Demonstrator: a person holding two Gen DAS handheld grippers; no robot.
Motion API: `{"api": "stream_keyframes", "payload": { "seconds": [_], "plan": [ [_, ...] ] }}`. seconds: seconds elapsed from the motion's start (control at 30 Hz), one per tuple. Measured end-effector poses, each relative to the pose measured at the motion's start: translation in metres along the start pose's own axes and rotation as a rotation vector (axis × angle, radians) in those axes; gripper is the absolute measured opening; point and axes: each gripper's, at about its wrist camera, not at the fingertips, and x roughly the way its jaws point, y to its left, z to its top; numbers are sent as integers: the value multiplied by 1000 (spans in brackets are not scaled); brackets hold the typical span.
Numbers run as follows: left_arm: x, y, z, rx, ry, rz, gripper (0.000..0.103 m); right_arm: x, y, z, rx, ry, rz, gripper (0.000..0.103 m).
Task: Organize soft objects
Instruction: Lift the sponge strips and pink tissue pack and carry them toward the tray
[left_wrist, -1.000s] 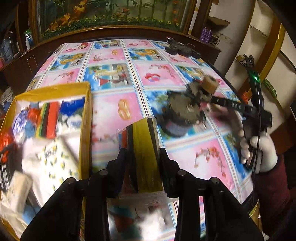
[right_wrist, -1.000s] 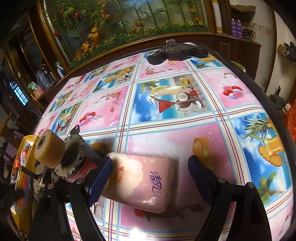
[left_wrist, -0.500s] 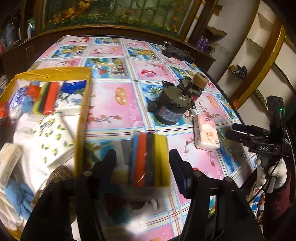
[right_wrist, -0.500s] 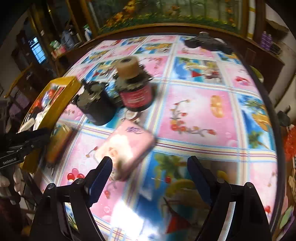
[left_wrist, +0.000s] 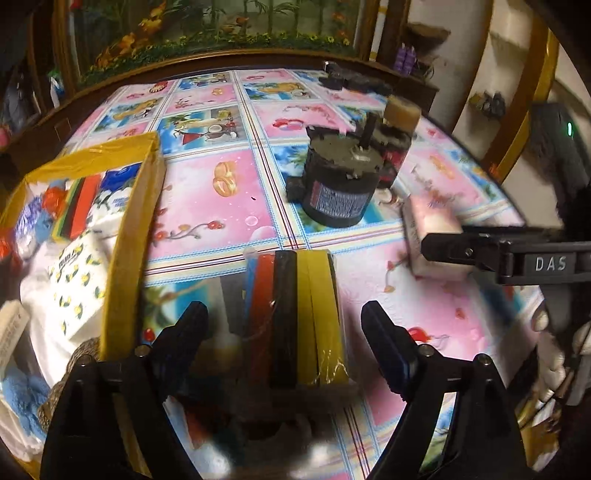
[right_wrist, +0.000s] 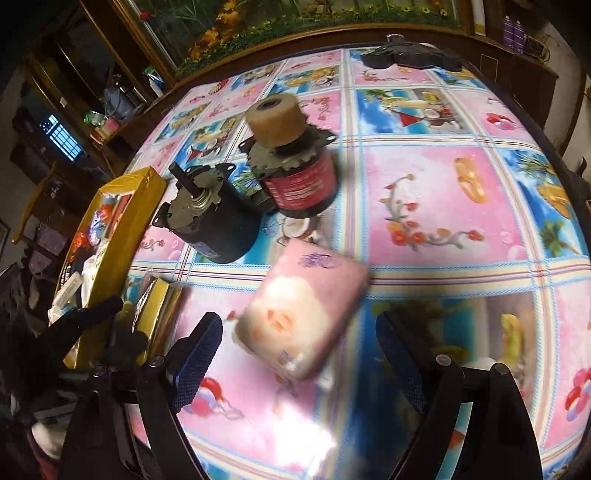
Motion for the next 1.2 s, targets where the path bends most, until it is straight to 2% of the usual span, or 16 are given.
{"api": "stream_keyframes", "payload": {
  "seconds": [0.03,0.07,0.2,0.23,0.27,0.3,0.37,0.43,0.53,0.7,0.87,1.03,1.2],
  "plan": [
    [8,-3,-2,-1,32,-33,85,5,4,1,-2,5,-14,86],
    [7,-8,-3,18,11,-13,90,9,9,0,-5,7,-27,87],
    [6,-14,-5,38,22,-1,87,16,22,2,-38,-5,-77,89],
    [5,-12,-5,29,13,-5,81,17,24,2,-44,-5,-90,89],
    [2,-10,-6,24,-4,-7,60,18,25,2,-48,-5,-98,89],
    [-1,-7,-6,15,-12,-23,44,20,27,1,-53,-7,-104,89],
    [-6,4,-7,-46,-8,-93,42,23,32,0,-74,-11,-122,86],
    [-10,11,-10,-79,-15,-100,42,21,38,-3,-106,-23,-138,64],
    [-21,20,-14,-125,-34,-138,42,14,39,-9,-112,-20,-93,59],
    [-48,32,-22,-177,-85,-160,42,-2,48,-22,-131,-37,-53,58],
    [-75,58,-32,-248,-131,-160,42,-27,76,-27,-196,-80,4,59],
    [-101,107,-43,-354,-190,-104,42,-46,106,-27,-268,-99,69,59],
    [-118,159,-53,-450,-231,-43,42,-41,136,-18,-302,-85,139,59]
  ]
}}
